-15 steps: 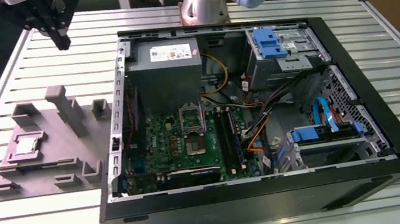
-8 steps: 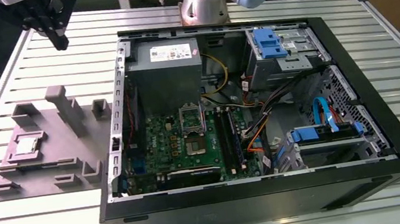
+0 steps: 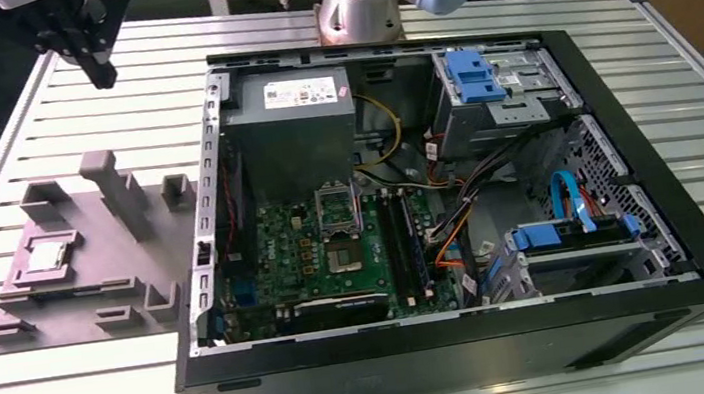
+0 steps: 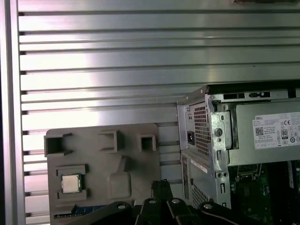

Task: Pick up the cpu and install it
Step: 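Reach for the cpu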

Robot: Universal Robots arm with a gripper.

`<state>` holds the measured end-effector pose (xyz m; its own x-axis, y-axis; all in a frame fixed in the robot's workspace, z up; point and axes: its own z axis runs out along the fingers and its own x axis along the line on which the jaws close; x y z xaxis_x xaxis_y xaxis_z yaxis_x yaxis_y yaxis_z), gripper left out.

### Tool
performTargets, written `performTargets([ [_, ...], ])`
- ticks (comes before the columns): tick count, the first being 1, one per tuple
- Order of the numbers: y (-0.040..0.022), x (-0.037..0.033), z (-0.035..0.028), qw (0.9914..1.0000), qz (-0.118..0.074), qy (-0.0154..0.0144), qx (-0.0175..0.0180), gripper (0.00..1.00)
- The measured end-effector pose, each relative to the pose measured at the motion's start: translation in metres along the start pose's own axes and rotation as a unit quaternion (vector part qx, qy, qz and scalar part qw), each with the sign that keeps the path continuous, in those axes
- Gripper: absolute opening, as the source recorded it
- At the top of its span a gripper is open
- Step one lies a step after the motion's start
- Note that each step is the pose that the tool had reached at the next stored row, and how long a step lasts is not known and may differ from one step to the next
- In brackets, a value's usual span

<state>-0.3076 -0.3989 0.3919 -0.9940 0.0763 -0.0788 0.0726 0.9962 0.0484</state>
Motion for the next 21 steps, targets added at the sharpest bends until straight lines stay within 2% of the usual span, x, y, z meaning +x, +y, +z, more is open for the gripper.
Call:
performTargets([
  [21,-0.0018,0.0252,-0.0018,1.0,0.0,-0.0008,-0.0001,0.1],
])
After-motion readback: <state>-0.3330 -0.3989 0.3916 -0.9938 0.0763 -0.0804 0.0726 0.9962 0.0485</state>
